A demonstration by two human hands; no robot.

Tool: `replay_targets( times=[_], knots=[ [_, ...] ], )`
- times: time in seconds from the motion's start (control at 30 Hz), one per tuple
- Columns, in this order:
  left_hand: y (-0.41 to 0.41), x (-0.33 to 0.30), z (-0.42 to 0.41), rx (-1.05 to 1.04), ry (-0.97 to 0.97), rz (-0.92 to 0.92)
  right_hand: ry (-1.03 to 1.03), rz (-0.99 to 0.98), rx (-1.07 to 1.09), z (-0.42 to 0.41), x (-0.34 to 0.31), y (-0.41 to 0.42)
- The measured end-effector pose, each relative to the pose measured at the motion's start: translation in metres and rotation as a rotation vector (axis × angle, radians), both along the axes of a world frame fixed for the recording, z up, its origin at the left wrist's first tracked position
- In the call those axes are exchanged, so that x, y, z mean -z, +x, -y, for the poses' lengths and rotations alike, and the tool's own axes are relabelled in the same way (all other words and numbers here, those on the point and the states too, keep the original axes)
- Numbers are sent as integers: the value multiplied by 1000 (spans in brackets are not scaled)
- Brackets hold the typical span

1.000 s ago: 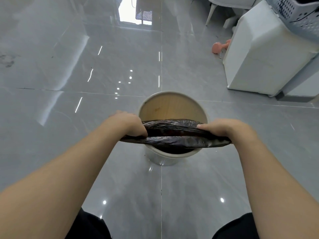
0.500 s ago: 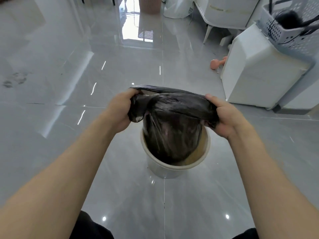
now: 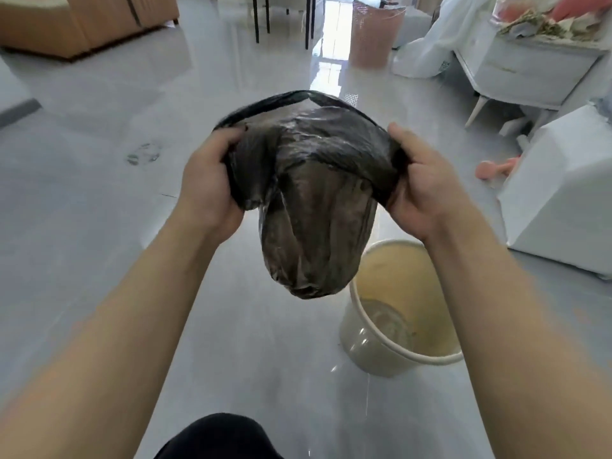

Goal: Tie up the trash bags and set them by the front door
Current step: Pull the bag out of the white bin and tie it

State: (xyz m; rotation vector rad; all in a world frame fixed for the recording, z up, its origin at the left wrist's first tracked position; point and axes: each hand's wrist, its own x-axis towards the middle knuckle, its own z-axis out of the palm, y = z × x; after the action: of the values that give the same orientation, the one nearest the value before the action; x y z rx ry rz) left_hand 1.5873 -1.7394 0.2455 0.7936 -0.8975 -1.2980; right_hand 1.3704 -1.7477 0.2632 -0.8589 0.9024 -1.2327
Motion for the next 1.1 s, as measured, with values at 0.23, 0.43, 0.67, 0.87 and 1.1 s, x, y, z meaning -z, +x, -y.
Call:
replay_targets(
  times=[0.23, 0.43, 0.67, 0.87, 1.1],
  knots=[
    [57, 111, -15, -204, 355, 113, 221, -234, -67, 12, 118, 50],
    [92, 229, -42, -241, 777, 404, 505, -676, -122, -3, 212, 77],
    [129, 285, -73, 358, 1058, 1386, 456, -1311, -484, -13, 246, 78],
    [104, 240, -95, 195, 598, 1519, 411, -1649, -550, -13, 240, 74],
    [51, 282, -119, 185, -94, 1997, 369, -1526, -642, -11, 221, 77]
  ],
)
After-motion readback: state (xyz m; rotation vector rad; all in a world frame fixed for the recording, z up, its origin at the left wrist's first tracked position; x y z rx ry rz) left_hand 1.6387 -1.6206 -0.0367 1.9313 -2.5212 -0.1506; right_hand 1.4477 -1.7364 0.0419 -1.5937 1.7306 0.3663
